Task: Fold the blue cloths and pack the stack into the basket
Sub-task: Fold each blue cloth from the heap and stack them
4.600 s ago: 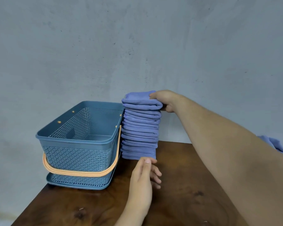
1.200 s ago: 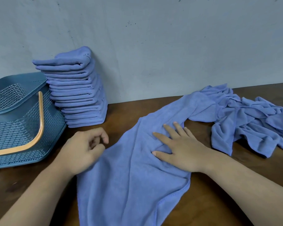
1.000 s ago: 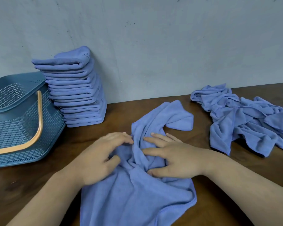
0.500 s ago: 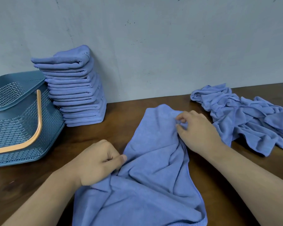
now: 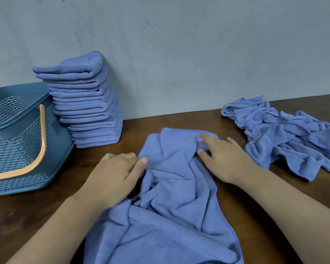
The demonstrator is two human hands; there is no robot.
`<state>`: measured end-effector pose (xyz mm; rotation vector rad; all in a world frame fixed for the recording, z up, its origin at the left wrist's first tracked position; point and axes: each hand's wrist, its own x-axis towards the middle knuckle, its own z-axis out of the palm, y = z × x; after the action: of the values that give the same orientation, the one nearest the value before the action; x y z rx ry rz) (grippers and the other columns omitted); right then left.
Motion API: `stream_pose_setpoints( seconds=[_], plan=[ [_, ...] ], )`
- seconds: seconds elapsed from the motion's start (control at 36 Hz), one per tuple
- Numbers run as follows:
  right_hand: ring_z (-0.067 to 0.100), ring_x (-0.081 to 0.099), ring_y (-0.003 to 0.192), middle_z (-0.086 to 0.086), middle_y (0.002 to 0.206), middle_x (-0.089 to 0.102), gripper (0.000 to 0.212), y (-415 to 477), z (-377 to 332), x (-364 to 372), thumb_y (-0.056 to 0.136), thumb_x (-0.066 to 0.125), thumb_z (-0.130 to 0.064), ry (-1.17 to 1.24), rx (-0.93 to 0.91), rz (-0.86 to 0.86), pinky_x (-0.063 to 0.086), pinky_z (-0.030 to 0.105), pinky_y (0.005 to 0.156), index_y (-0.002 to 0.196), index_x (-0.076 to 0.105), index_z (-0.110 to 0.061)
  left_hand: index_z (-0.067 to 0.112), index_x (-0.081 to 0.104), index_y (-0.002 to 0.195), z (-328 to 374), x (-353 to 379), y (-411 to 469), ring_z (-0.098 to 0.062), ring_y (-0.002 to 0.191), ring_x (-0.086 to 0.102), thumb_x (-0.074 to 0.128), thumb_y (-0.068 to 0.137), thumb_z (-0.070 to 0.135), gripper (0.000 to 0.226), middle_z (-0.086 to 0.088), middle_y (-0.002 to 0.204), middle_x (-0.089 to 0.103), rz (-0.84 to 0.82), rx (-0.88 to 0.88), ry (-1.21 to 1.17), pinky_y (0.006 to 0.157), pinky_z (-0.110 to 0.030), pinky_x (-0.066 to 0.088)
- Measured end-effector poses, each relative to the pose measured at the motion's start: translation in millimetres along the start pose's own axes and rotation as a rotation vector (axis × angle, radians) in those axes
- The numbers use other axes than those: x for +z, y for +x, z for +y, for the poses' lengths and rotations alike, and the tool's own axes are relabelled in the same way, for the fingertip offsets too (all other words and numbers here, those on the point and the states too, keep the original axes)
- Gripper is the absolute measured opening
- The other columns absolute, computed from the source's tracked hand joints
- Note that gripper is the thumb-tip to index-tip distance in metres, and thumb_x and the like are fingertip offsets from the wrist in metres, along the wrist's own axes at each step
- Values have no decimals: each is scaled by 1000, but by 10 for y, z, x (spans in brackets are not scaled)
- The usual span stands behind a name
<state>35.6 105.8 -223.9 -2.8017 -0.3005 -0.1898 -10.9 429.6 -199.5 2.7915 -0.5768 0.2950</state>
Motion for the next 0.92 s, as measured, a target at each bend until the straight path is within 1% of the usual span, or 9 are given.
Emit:
stream_pose_setpoints(
  seconds=[0.17, 0.22, 0.28, 0.36, 0.44, 0.56, 0.69, 0.78, 0.92],
  plan=[
    [19, 30, 155, -5, 158, 47, 46, 30, 82, 27, 110, 37, -41, 9, 89, 41, 22, 48, 124, 153, 45, -25, 24, 37, 52, -4, 42, 47, -15, 48, 42, 48, 107, 47, 60, 3, 46, 43, 166, -142, 142, 64, -35, 28],
    [23, 41, 144, -5, 151, 53, 43, 20, 13, 21, 108, 43, -40, 29, 71, 121, 36, 46, 114, 148, 52, -25, 31, 35, 56, 2, 75, 38, -11, 52, 40, 52, 104, 46, 53, 8, 49, 40, 224, -121, 159, 62, -36, 35],
    [25, 49, 121, -4, 138, 55, 37, -7, -88, 13, 105, 49, -38, 49, 53, 161, 44, 44, 100, 139, 57, -27, 37, 52, 73, -63, 118, 35, -10, 74, 51, 41, 96, 61, 35, 15, 71, 53, 184, -141, 94, 76, -42, 46],
    [22, 48, 101, -3, 118, 54, 24, -69, -193, 44, 101, 54, -38, 62, 31, 102, 47, 41, 90, 122, 57, -27, 46, 62, 121, -188, 194, 25, -4, 117, 54, 38, 91, 77, 49, 27, 123, 60, 18, -190, -121, 104, -39, 45],
    [22, 50, 109, -8, 120, 55, 28, -111, -203, 65, 103, 49, -46, -30, 7, 55, 46, 42, 89, 126, 52, -30, 53, 44, 150, -251, 230, 14, 5, 149, 30, 37, 98, 78, 59, 35, 157, 36, -103, -191, -107, 128, -47, 21],
    [24, 48, 132, -12, 146, 53, 43, -107, -89, -6, 106, 35, -54, -162, 93, 41, 43, 47, 101, 143, 43, -33, 51, 30, 160, -324, 213, 75, 7, 157, 9, 35, 106, 64, 56, 31, 168, 20, -134, -322, -87, 131, -49, 1],
    [25, 24, 155, -10, 172, 20, 61, -124, -29, -132, 106, 48, -35, -114, 112, 9, 38, 52, 114, 163, 26, -34, 42, 32, 162, -458, 315, 91, -3, 160, 12, 39, 106, 59, 58, 21, 171, 24, -47, -369, -106, 131, -50, 8],
    [22, 39, 147, -6, 162, 41, 72, -118, -77, -154, 93, 53, -3, -9, -48, -56, 42, 43, 112, 158, 39, -28, 34, 46, 154, -455, 306, 71, -16, 152, 36, 51, 103, 53, 54, 11, 161, 45, 65, -334, -138, 125, -50, 28],
    [25, 57, 124, -1, 139, 61, 60, -103, -115, -151, 93, 50, -5, -47, -20, -100, 48, 42, 100, 150, 49, -23, 36, 61, 132, -416, 248, 64, -17, 125, 54, 54, 100, 54, 38, 13, 131, 61, 97, -296, -190, 109, -45, 44]
  ],
)
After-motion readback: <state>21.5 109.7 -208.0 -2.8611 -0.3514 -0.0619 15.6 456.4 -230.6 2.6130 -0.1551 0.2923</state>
